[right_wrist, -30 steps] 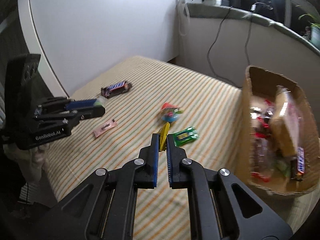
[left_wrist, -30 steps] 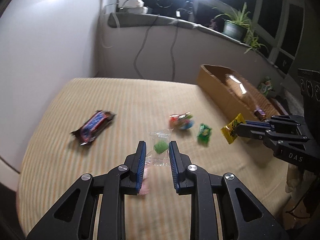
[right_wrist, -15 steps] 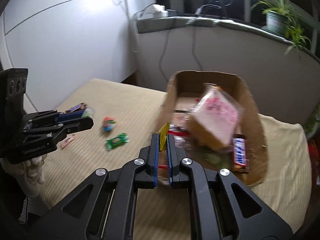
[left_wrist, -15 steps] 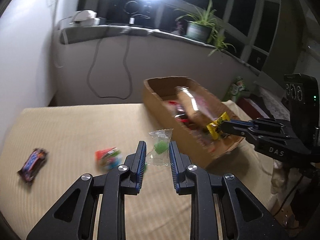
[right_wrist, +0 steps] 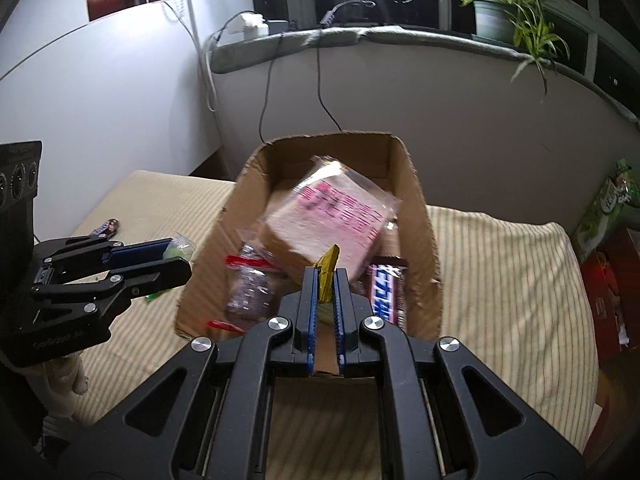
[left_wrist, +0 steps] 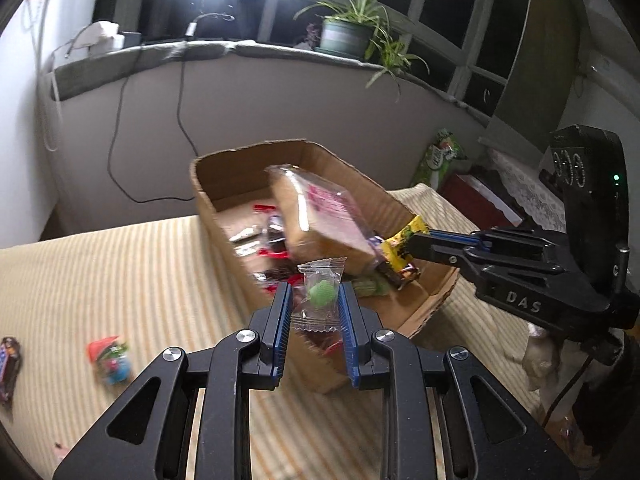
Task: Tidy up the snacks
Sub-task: 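Carry both items into the box and open both tools, then grasp the red-lidded jelly cup with the right tool while the left tool grasps the pink candy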
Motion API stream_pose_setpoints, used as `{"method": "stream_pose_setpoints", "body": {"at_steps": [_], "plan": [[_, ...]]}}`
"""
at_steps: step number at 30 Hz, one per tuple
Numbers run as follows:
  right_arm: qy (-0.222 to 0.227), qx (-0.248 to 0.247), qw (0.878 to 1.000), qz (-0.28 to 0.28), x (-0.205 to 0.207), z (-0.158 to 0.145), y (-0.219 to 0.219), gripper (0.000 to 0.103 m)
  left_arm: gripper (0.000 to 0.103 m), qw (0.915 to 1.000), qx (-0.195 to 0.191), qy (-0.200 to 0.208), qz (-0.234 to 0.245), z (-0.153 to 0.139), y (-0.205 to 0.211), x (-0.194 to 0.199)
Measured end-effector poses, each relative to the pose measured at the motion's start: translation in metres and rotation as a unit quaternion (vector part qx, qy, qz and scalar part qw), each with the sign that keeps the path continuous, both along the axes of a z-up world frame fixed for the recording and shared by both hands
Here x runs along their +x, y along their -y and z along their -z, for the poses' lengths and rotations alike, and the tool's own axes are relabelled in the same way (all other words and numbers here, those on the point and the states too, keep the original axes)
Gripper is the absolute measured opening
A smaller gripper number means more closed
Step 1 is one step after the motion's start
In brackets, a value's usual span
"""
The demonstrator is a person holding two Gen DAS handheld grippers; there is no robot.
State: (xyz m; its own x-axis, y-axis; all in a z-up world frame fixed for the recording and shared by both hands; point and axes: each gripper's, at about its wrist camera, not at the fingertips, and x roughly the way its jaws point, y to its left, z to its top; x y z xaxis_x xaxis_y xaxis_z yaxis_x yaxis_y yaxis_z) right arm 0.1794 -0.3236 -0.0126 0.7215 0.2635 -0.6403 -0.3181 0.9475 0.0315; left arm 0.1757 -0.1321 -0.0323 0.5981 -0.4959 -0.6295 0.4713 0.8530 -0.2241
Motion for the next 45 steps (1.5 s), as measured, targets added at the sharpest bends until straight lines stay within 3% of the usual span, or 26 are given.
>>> {"method": "stream_pose_setpoints", "body": {"at_steps": [11, 24, 27, 29, 31, 33, 39, 45], "plan": [[-0.019, 0.01, 1.0, 0.019, 0.006, 0.012, 0.024, 0.007, 0.022, 0.9997, 0.013, -0.005, 0.021, 0.006, 0.032, 0.007], [-0.033, 0.023, 0.999, 0.024, 0.011, 0.018, 0.032, 0.007, 0.023, 0.9994, 0.022, -0.004, 0.028, 0.008, 0.042, 0.008], [-0.033, 0.023, 0.999, 0.025, 0.012, 0.019, 0.033, 0.007, 0.037, 0.9994, 0.024, -0.003, 0.025, 0.008, 0.042, 0.008], [-0.03, 0.022, 0.999, 0.027, 0.011, 0.019, 0.033, 0.008, 0.038, 0.9994, 0.023, -0.004, 0.025, 0.007, 0.041, 0.008], [-0.027, 0.019, 0.999, 0.03, 0.008, 0.018, 0.033, 0.017, 0.043, 0.9995, 0.023, -0.004, 0.022, 0.007, 0.04, 0.008], [-0.022, 0.015, 0.999, 0.032, 0.007, 0.016, 0.032, 0.045, 0.047, 0.9995, 0.022, -0.004, 0.021, 0.007, 0.039, 0.007], [-0.001, 0.013, 0.999, 0.03, 0.0, 0.009, 0.025, 0.065, 0.047, 0.9996, 0.02, -0.004, 0.018, 0.007, 0.034, 0.004], [0.003, 0.017, 0.999, 0.038, -0.005, 0.002, 0.022, 0.067, 0.047, 0.9999, 0.012, -0.003, 0.011, 0.005, 0.023, -0.003]]}}
